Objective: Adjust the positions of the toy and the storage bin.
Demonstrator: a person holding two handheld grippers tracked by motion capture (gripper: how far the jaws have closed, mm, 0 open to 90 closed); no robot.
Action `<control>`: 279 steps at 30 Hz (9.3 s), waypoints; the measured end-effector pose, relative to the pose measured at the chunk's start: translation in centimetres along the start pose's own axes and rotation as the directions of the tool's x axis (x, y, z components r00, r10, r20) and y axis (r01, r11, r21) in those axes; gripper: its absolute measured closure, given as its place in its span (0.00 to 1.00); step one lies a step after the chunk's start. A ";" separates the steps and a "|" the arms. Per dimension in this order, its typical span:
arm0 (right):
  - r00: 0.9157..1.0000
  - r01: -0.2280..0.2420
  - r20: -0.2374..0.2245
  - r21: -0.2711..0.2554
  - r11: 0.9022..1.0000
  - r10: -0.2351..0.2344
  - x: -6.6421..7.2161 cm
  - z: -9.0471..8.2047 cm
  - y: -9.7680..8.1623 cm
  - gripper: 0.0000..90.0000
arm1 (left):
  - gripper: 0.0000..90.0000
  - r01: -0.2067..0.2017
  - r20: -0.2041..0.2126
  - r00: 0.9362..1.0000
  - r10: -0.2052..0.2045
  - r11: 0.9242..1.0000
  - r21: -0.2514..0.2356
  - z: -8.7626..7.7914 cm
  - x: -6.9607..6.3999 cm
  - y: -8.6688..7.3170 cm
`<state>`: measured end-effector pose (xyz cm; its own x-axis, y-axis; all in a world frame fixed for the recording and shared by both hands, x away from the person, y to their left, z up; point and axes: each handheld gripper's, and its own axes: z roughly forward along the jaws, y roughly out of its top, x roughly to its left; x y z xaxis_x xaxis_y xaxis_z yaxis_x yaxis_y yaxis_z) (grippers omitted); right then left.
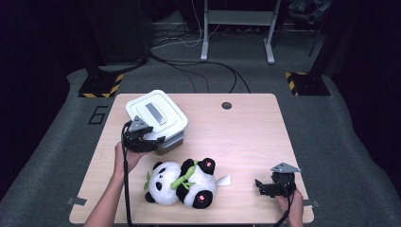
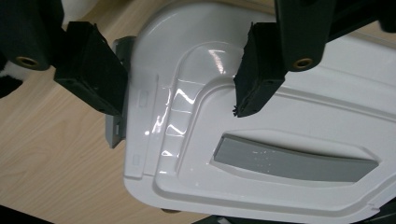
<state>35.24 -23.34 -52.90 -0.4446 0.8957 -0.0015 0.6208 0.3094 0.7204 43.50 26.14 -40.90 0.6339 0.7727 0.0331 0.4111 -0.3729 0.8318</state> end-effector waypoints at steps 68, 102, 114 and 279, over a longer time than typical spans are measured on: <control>1.000 0.000 0.000 -0.002 1.000 0.000 0.0 0.0 0.0 0.04 | 0.29 -0.003 -0.026 1.000 0.002 0.999 -0.036 -0.8 0.2 0.5; 1.000 0.000 0.000 -0.001 1.000 0.000 0.0 0.0 0.0 0.03 | 0.66 -0.094 0.001 0.996 0.094 0.992 -0.090 1.3 -2.0 -0.7; 1.000 0.000 0.000 -0.001 1.000 0.000 0.0 0.0 0.0 0.03 | 0.70 -0.039 -0.036 0.999 0.036 0.994 -0.101 3.1 -2.9 0.5; 0.998 -0.043 -0.053 -0.109 0.993 0.037 0.8 -0.3 0.4 0.08 | 0.08 0.028 -0.108 0.994 -0.024 0.999 0.030 3.8 1.3 2.2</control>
<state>34.94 -22.65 -52.37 -0.4546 0.8885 0.0621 0.5653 0.2339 0.7910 47.72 24.31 -41.11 0.5495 0.8324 0.0724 0.4480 -0.3667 0.8154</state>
